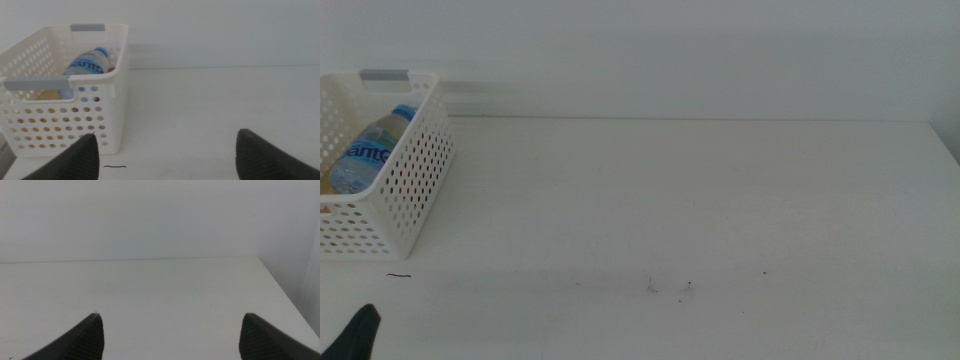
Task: Use arms to grab the bottles and put them into the dustbin to the left of the table.
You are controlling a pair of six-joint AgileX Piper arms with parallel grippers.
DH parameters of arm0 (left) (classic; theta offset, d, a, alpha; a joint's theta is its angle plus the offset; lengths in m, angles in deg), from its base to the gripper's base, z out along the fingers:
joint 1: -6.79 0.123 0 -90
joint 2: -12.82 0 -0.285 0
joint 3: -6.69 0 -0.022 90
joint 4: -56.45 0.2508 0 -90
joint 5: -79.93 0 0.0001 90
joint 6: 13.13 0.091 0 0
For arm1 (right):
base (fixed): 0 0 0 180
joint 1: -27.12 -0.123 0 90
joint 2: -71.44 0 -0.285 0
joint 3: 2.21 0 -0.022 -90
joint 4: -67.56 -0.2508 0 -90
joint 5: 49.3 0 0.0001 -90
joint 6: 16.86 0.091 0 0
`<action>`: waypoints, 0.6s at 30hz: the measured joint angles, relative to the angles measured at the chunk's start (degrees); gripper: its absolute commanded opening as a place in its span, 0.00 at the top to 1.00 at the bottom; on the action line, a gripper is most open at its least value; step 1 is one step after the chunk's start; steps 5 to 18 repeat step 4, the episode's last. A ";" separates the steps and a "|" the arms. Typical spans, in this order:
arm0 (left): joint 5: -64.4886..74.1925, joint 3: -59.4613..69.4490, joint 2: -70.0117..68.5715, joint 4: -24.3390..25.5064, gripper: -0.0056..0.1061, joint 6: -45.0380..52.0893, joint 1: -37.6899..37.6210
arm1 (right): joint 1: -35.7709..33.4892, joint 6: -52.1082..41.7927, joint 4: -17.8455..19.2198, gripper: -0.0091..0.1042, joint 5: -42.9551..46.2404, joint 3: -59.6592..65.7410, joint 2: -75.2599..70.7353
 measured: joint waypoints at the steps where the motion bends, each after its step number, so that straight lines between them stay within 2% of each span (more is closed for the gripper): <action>1: 0.00 0.00 0.00 0.00 0.11 0.00 0.34 | 0.00 0.00 0.00 0.11 0.00 0.00 0.00; 18: 0.00 0.00 0.00 0.00 0.11 0.00 0.92 | 0.00 0.00 0.00 0.11 0.00 0.00 0.00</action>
